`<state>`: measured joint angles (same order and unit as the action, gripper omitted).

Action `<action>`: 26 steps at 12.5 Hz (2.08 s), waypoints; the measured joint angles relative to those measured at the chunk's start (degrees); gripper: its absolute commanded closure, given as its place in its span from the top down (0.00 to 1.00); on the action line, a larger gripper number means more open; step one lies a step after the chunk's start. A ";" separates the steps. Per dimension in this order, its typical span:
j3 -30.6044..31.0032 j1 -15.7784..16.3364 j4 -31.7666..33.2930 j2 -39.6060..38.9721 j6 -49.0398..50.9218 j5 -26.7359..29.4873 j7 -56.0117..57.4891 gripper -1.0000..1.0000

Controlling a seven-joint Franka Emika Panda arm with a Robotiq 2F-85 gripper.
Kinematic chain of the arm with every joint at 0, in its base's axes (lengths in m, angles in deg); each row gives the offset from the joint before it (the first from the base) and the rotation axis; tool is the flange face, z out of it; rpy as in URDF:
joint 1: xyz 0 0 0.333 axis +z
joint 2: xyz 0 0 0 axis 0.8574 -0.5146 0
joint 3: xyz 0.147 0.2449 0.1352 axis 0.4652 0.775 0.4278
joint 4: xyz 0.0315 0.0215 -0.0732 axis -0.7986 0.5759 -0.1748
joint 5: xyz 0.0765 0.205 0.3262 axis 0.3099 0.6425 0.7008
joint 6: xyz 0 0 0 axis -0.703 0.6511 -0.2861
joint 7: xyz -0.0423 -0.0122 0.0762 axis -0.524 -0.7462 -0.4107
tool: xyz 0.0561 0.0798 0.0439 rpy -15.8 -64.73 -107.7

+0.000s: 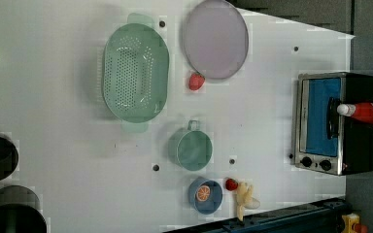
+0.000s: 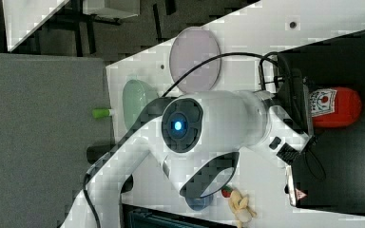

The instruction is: Pick Ketchup from oven and place it on table.

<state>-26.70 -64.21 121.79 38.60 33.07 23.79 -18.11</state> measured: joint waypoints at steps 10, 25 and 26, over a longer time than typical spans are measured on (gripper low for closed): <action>1.43 -2.07 -2.85 -0.66 3.78 0.59 0.00 0.63; 17.63 15.43 -18.07 14.79 33.70 -5.56 0.00 0.63; 19.28 16.66 -15.89 14.86 33.51 -7.38 0.00 0.63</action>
<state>-7.43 -47.55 105.90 53.46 66.59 16.40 -18.10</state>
